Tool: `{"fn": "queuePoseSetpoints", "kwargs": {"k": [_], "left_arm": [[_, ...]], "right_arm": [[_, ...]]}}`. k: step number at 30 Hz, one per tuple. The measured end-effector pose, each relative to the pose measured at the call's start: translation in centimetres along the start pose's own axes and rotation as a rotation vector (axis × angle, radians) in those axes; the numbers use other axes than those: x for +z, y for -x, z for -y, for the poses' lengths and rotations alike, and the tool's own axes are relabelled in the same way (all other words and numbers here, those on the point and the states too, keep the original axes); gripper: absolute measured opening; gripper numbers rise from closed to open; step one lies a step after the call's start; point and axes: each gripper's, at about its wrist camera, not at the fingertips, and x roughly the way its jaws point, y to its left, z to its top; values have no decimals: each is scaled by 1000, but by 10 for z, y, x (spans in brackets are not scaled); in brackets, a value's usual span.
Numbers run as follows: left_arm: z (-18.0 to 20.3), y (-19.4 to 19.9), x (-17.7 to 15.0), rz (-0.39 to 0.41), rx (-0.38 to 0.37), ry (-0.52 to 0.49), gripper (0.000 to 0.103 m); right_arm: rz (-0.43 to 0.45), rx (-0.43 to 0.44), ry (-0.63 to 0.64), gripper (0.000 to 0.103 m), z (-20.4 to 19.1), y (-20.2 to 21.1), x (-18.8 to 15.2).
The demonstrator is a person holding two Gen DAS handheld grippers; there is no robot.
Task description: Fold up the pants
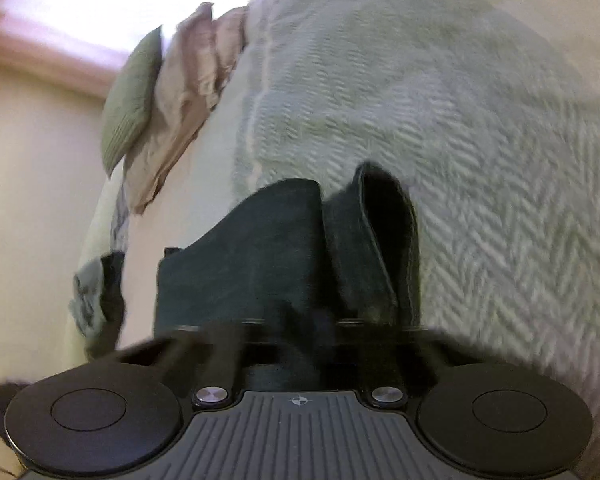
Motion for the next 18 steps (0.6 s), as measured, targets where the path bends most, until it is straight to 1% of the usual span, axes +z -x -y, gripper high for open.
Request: {"fn": "queuePoseSetpoints", "kwargs": {"k": [2,3,4,5,6,7,9,10,12,13,14,16,17,18], "left_arm": [[-1,4,4,10,-33,10,27],[-2,6,6,11,-65,17,27],[-1,7,8,14,-91,12,27],[2,9,10,22,-96,-5,27],[6,8,11,28,-94,-29,27],[10,5,12,30,-94,-53,27],[15,-3,13,20,-86,-70,27],[19,-7,13,15,-80,-81,27],[25,-6,14,32,-56,-119,26],[27,-5,15,45,-47,-144,26],[31,-5,16,57,-31,-173,26],[39,-7,22,87,-3,-239,25],[43,-9,26,103,-1,-266,25],[49,-11,30,119,-1,-287,25]], "right_arm": [[27,29,-4,0,-15,19,-1],[38,17,17,0,-29,28,-3],[57,-9,53,0,-44,42,-5],[86,-44,89,0,-56,54,-9],[103,-87,112,0,-61,61,-12],[98,-138,122,0,-57,61,-15],[46,-215,75,1,-33,44,-19],[29,-255,61,3,-22,34,-21],[27,-291,94,4,-20,26,-17],[41,-316,130,8,-30,28,-14],[79,-349,186,12,-42,31,-16],[171,-438,338,14,-69,40,-16],[204,-455,393,14,-79,41,-16],[222,-437,428,14,-83,40,-17]]}}
